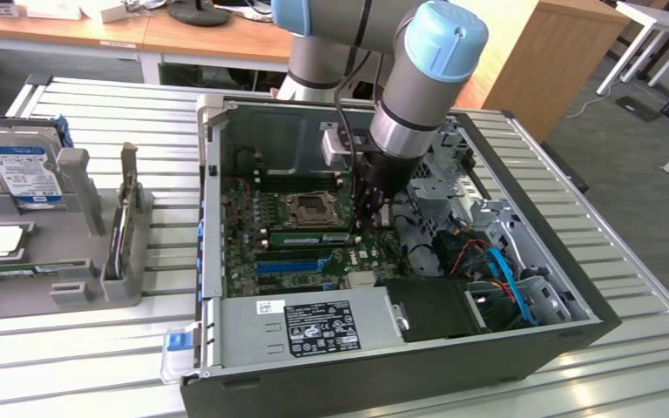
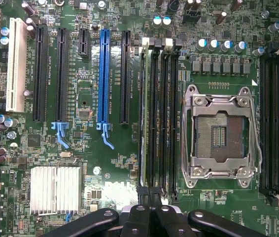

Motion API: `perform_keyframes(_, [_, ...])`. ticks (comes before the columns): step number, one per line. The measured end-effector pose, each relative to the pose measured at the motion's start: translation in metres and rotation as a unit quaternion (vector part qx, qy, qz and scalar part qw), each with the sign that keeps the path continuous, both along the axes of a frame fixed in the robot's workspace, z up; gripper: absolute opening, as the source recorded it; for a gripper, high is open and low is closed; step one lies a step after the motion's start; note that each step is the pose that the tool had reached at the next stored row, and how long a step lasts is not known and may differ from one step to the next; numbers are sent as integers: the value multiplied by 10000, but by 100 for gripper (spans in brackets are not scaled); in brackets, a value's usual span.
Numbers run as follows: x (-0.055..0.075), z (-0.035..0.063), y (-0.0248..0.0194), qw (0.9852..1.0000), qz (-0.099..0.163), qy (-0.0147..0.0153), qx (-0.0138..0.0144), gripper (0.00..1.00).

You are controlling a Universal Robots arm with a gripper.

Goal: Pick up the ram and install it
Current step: 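Press down the ram until it locks into place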

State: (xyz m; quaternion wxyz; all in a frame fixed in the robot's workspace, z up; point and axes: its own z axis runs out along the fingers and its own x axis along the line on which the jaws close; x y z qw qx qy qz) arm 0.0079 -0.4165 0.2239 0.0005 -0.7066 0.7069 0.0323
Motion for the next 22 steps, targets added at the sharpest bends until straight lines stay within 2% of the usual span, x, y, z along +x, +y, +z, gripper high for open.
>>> perform_keyframes(22, [0, -9, 0, 10000, 0, 0, -1, 11])
